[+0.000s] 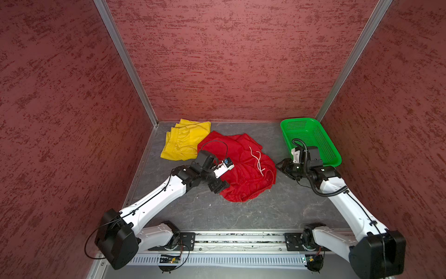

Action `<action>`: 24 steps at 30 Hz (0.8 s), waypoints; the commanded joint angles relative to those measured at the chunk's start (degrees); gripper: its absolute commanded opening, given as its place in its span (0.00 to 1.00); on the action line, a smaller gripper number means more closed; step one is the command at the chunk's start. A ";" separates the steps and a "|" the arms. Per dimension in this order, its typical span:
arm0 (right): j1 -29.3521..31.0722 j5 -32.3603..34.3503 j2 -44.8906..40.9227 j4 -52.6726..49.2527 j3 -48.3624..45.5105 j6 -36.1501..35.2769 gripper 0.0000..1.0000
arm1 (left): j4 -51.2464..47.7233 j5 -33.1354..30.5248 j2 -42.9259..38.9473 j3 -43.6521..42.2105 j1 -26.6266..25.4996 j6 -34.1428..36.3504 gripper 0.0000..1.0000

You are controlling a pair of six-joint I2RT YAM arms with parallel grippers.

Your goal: Fold and stack the shorts

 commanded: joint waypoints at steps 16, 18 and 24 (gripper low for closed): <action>1.35 0.25 18.43 17.49 -7.96 8.24 0.18 | -2.16 -9.82 28.38 13.09 -5.51 -1.42 0.72; 1.34 1.50 20.52 16.16 -4.80 6.27 0.10 | -3.14 -11.61 30.09 13.57 -5.20 -2.69 0.63; 0.52 4.55 28.86 12.35 7.04 0.36 0.01 | -4.29 -11.24 29.05 12.46 -4.63 -5.65 0.23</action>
